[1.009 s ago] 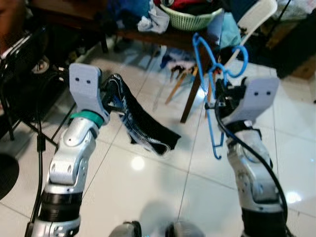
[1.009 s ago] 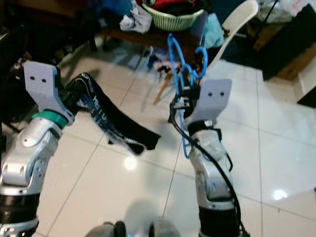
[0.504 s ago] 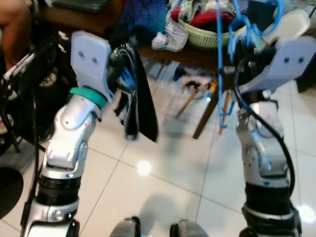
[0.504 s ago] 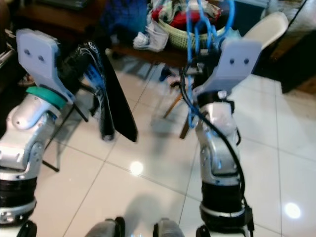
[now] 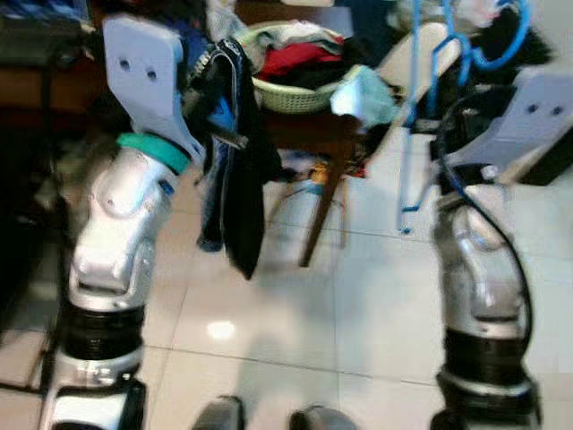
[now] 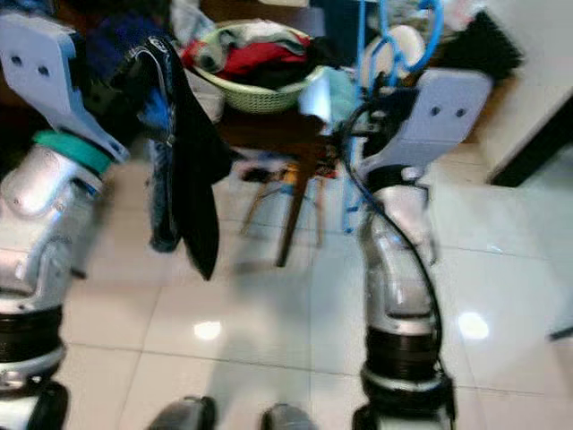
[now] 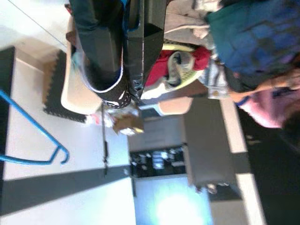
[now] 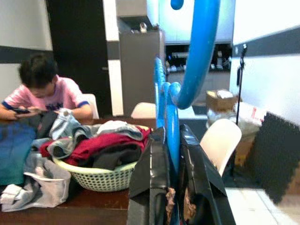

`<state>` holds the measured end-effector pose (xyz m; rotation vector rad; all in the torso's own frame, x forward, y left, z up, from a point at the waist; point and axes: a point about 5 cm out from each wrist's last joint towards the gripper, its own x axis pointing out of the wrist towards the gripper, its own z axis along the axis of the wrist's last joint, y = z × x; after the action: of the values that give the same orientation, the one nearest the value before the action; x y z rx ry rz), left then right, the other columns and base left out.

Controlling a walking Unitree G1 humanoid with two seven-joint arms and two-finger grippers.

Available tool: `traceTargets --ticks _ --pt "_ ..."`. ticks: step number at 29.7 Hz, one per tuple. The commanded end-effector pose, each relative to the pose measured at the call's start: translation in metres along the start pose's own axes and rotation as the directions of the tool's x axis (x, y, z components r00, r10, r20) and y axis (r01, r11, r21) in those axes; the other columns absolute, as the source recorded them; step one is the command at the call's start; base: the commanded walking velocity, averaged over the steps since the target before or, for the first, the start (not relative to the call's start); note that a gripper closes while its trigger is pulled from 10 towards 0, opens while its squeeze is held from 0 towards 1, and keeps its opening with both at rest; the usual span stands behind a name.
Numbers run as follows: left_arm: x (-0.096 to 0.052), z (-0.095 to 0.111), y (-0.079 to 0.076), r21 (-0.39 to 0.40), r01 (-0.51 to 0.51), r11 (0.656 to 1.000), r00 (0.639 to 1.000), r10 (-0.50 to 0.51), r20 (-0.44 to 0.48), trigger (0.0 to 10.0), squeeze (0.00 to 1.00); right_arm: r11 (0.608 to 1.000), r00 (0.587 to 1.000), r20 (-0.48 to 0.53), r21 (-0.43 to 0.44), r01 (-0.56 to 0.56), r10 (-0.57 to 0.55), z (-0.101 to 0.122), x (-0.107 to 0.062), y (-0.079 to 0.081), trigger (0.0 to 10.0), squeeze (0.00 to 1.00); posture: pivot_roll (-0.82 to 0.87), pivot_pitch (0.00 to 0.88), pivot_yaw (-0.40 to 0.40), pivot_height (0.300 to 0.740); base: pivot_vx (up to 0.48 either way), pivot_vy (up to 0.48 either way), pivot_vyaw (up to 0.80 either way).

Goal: Hang hanger

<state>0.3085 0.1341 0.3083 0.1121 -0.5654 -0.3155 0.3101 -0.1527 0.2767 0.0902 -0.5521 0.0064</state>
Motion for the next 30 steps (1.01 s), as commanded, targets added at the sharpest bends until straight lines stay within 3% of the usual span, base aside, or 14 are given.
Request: traceTargets --ticks 1,9,10,11,12,13,15,19,21,22,24,25,29,30 --pt "0.001 0.002 -0.003 -0.004 0.017 1.000 1.000 -0.017 0.011 10.0 0.00 1.000 1.000 0.011 -0.005 0.019 -0.019 0.002 0.001 -0.006 10.0 0.00 -0.06 0.068 0.040 0.740 0.454 0.000 -0.80" --pt "0.001 0.004 -0.003 0.014 0.018 1.000 1.000 -0.019 0.019 10.0 0.00 1.000 1.000 0.025 -0.007 0.011 -0.011 0.004 0.003 -0.004 10.0 0.00 -0.05 0.067 0.041 0.740 0.456 0.000 -0.10" --pt "0.003 0.008 -0.001 0.051 0.007 0.999 0.999 -0.009 0.038 10.0 0.00 1.000 0.999 0.045 0.012 -0.004 0.003 0.007 0.004 -0.002 10.0 0.00 -0.05 0.067 0.044 0.740 0.454 0.000 0.00" --pt "0.007 0.021 0.007 0.158 -0.056 0.986 0.994 0.039 0.106 10.0 0.00 0.997 0.993 0.095 0.030 -0.072 0.069 0.017 0.007 0.007 10.0 0.00 -0.05 0.067 0.046 0.740 0.454 0.000 0.00" --pt "0.007 0.021 0.007 0.158 -0.056 0.986 0.994 0.039 0.106 10.0 0.00 0.997 0.993 0.095 0.030 -0.072 0.069 0.017 0.007 0.007 10.0 0.00 -0.05 0.067 0.046 0.740 0.454 0.000 0.00" --pt "0.011 0.036 0.012 0.270 -0.109 0.957 0.980 0.059 0.189 10.0 0.00 0.988 0.980 0.132 0.034 -0.153 0.147 0.025 0.010 0.016 10.0 0.00 -0.05 0.065 0.042 0.740 0.439 0.000 0.00" --pt "0.013 0.054 0.019 0.378 -0.195 0.905 0.954 0.086 0.287 10.0 0.00 0.972 0.958 0.171 0.005 -0.236 0.232 0.035 0.015 0.026 10.0 0.00 -0.05 0.063 0.036 0.740 0.442 0.000 0.00" --pt "0.012 0.058 0.025 0.380 -0.252 0.890 0.941 0.133 0.311 10.0 0.00 0.974 0.956 0.188 -0.037 -0.224 0.227 0.039 0.024 0.022 10.0 0.00 -0.04 0.062 0.032 0.740 0.438 0.000 0.00" --pt "0.010 0.058 0.027 0.374 -0.260 0.890 0.942 0.149 0.302 10.0 0.00 0.980 0.962 0.195 -0.091 -0.175 0.190 0.043 0.036 0.003 10.0 0.00 -0.03 0.061 0.024 0.740 0.435 0.000 0.00" --pt "0.010 0.058 0.027 0.374 -0.260 0.890 0.942 0.149 0.302 10.0 0.00 0.980 0.962 0.195 -0.091 -0.175 0.190 0.043 0.036 0.003 10.0 0.00 -0.03 0.061 0.024 0.740 0.435 0.000 0.00" --pt "0.009 0.057 0.028 0.372 -0.260 0.891 0.944 0.154 0.292 10.0 0.00 0.973 0.961 0.222 -0.197 -0.120 0.164 0.053 0.044 -0.022 10.0 0.00 -0.02 0.062 0.023 0.740 0.435 0.000 0.00" --pt "0.009 0.057 0.028 0.372 -0.260 0.891 0.944 0.154 0.292 10.0 0.00 0.973 0.961 0.222 -0.197 -0.120 0.164 0.053 0.044 -0.022 10.0 0.00 -0.02 0.062 0.023 0.740 0.435 0.000 0.00" --pt "0.009 0.056 0.029 0.366 -0.265 0.892 0.943 0.162 0.290 10.0 0.00 0.962 0.962 0.258 -0.271 -0.018 0.091 0.067 0.051 -0.050 10.0 0.00 -0.02 0.063 0.020 0.740 0.437 0.000 0.00" --pt "0.009 0.056 0.029 0.364 -0.270 0.891 0.942 0.166 0.291 10.0 0.00 0.956 0.958 0.287 -0.284 0.079 0.006 0.077 0.055 -0.075 10.0 0.00 -0.03 0.061 0.018 0.740 0.435 0.000 0.00"
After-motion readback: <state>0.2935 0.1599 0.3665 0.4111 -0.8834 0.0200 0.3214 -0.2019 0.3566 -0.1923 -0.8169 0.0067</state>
